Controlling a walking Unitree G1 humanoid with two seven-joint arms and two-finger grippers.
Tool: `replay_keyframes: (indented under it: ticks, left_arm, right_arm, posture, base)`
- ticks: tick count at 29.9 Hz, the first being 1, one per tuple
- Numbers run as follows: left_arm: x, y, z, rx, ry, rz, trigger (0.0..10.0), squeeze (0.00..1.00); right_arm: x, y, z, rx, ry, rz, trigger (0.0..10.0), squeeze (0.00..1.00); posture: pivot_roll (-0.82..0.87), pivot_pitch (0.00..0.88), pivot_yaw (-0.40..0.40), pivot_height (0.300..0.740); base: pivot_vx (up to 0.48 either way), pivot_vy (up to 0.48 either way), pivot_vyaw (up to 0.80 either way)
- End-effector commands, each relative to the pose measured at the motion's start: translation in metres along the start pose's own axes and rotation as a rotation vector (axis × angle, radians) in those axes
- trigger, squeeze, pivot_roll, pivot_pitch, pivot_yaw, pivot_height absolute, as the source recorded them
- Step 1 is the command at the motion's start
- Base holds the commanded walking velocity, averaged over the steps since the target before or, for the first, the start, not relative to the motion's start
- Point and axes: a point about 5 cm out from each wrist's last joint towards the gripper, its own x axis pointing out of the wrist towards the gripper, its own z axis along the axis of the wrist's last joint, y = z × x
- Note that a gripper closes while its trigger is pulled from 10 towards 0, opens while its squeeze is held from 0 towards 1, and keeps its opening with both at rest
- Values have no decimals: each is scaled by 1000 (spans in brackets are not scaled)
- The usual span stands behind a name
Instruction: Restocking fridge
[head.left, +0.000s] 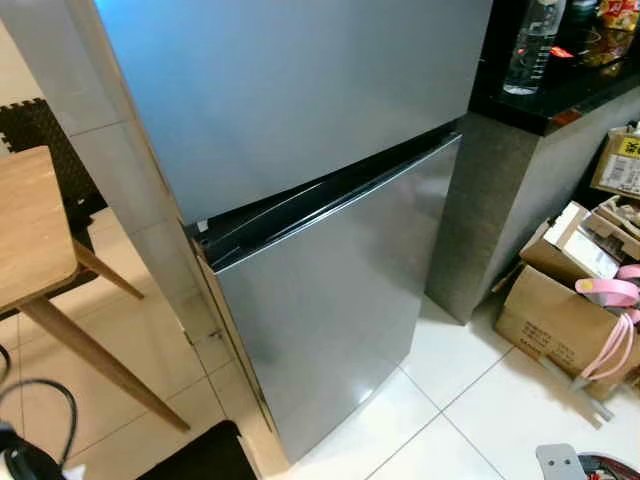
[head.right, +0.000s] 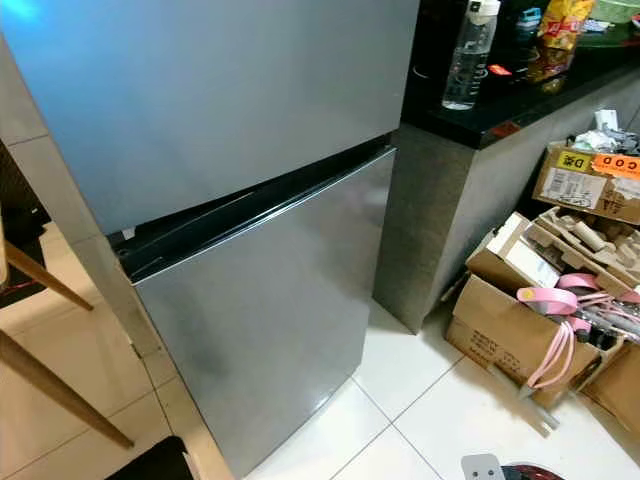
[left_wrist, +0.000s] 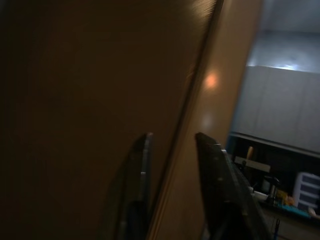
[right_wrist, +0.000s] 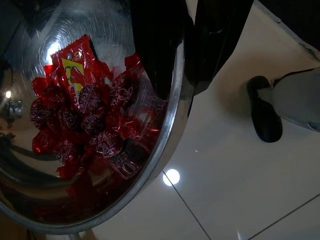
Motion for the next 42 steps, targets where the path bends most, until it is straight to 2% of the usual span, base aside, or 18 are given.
replay_keyframes:
  ticks: [1, 2, 3, 5, 6, 9, 10, 11, 12, 13, 14, 17, 21, 25, 27, 32, 40, 42]
  left_arm:
    - [1, -1, 4, 19, -3, -13, 0, 0]
    - [-9, 6, -9, 2, 54, 51, 0, 0]
    - [-9, 6, -9, 2, 54, 51, 0, 0]
    - [-31, 18, -41, -63, 143, 210, 0, 0]
    - [-31, 18, -41, -63, 143, 210, 0, 0]
    - [-47, 21, -80, -151, 228, 321, 0, 0]
    - [-49, 19, -94, -182, 266, 336, 1961, 0]
    - [-51, 17, -104, -202, 291, 344, 1961, 0]
    - [-52, 15, -116, -211, 335, 354, 6588, 0]
    - [-52, 15, -116, -211, 335, 354, 6588, 0]
    - [-54, 12, -127, -224, 376, 370, 10000, 0]
    - [-56, 4, -161, -288, 436, 412, 10000, 0]
    - [-56, 3, -167, -299, 441, 416, 10000, 0]
    - [-53, -5, -190, -324, 471, 445, 10000, 0]
    - [-52, -6, -192, -327, 475, 439, 10000, 0]
    - [-47, -15, -197, -360, 526, 307, 10000, 0]
    - [-43, -25, -208, -366, 622, 193, 10000, 0]
    - [-43, -25, -208, -366, 622, 193, 10000, 0]
  right_arm:
    - [0, -3, 1, 4, -6, -12, 10000, 0]
    - [0, -3, 2, 3, -6, -12, 10000, 0]
    - [0, -3, 2, 3, -6, -12, 10000, 0]
    - [0, -3, 2, 2, -7, -11, 10000, 0]
    - [0, -3, 2, 2, -7, -11, 10000, 0]
    - [0, -2, 2, 2, -7, -10, 10000, 0]
    - [0, -2, 2, 1, -6, -10, 10000, 0]
    - [0, -2, 1, 1, -6, -9, 10000, 0]
    - [0, -2, 1, 1, -6, -9, 10000, 0]
    - [0, -2, 1, 1, -6, -9, 10000, 0]
    - [0, -2, 1, 0, -6, -9, 10000, 0]
    - [0, -3, 2, -2, -7, -9, 10000, 0]
    - [0, -3, 2, -2, -7, -9, 10000, 0]
    - [0, -3, 2, -4, -9, -11, 10000, 0]
    - [0, -3, 2, -5, -9, -11, 10000, 0]
    - [0, -4, 2, -6, -7, -13, 10000, 0]
    - [0, -4, 2, -5, -8, -14, 10000, 0]
    - [0, -4, 2, -5, -8, -14, 10000, 0]
  posture:
    - [-95, 0, 27, 740]
    - [-95, 0, 27, 740]
    - [-95, 0, 27, 740]
    - [-97, 0, 27, 740]
    - [-97, 0, 27, 740]
    - [-97, 0, 27, 740]
    - [-98, 0, 26, 740]
    - [-98, 0, 26, 740]
    - [-98, 0, 26, 740]
    - [-98, 0, 26, 740]
    - [-99, 0, 26, 740]
    - [-102, 0, 25, 740]
    - [-102, 0, 25, 740]
    - [-110, 0, 25, 740]
    - [-110, 0, 25, 740]
    - [-111, 0, 24, 740]
    - [-114, 0, 24, 740]
    - [-114, 0, 24, 740]
  base:
    - [0, 0, 0]
    - [0, 0, 0]
    - [0, 0, 0]
    - [0, 0, 0]
    - [0, 0, 0]
    - [0, 0, 0]
    - [0, 0, 0]
    - [0, 0, 0]
    - [0, 0, 0]
    - [0, 0, 0]
    - [0, 0, 0]
    - [0, 0, 0]
    - [0, 0, 0]
    - [0, 0, 0]
    - [0, 0, 0]
    - [0, 0, 0]
    - [0, 0, 0]
    - [0, 0, 0]
